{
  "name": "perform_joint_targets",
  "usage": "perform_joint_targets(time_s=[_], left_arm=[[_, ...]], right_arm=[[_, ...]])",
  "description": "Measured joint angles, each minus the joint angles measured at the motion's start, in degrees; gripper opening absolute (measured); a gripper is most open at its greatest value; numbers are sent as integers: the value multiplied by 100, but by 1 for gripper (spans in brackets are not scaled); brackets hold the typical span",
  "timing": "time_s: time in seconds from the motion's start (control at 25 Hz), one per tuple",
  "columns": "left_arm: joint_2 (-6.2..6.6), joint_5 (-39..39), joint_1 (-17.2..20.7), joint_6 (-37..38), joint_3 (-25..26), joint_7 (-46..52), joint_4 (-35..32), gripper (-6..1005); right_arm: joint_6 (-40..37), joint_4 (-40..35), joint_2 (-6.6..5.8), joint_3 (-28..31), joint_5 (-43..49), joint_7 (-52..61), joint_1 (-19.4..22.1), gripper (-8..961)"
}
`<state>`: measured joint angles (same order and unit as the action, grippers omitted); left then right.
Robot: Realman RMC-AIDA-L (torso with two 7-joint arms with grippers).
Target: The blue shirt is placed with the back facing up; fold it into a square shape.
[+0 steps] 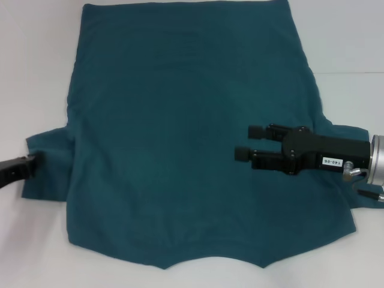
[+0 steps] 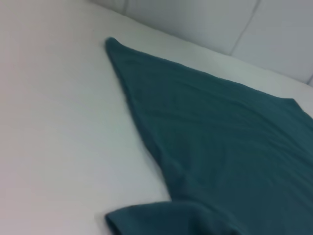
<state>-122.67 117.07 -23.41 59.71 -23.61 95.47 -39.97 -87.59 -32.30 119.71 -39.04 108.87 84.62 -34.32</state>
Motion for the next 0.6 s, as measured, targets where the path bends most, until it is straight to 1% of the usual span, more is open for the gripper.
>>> perform_joint_targets(time_s=[0.04,0.24,0.36,0.6], left_arm=[[0,0,0,0,0,0,0,17],[92,24,-14,-294,7,25,-190,3],[133,29,-41,-386,7,-5,-275,16],[162,34,-140,-555,-41,-98,-335,42]], right_arm=[[4,30,2,-7,-33,-4,-4,851],[11,160,11,-15,-109,-34,-18,851],[16,231,17,-16,-152,-51,-28,852],[20,317,16,-16,-169,-58,-37,852]])
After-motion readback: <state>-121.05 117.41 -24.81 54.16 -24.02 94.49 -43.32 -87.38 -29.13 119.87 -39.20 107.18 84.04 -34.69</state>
